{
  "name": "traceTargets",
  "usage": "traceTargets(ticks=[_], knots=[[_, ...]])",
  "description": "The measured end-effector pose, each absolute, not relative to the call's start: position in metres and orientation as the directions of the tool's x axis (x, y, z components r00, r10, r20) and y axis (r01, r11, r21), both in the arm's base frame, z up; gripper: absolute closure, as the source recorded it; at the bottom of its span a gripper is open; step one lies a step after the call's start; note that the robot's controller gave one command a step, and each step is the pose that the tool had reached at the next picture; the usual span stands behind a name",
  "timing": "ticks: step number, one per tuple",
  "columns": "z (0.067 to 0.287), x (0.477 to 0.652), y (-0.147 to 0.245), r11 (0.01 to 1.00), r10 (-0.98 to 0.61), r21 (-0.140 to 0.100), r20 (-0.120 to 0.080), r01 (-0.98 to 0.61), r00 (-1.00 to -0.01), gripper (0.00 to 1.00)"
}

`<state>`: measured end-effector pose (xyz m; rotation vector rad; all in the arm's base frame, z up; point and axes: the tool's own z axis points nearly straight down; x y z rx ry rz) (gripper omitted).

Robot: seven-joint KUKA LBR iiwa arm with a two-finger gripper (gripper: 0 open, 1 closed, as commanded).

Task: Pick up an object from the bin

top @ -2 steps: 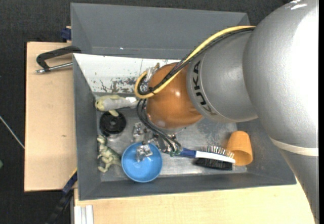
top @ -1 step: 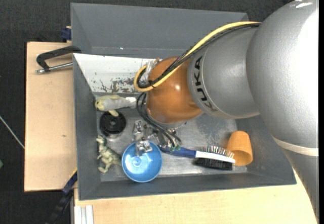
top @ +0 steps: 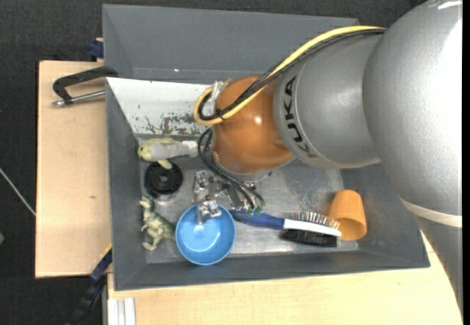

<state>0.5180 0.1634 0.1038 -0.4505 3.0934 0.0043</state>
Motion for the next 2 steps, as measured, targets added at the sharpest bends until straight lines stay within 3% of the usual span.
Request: traceTargets(ticks=[2], knots=[[0.142, 0.521, 0.166, 0.959, -0.283, 0.001, -0.008, -0.283, -0.959, 1.00]])
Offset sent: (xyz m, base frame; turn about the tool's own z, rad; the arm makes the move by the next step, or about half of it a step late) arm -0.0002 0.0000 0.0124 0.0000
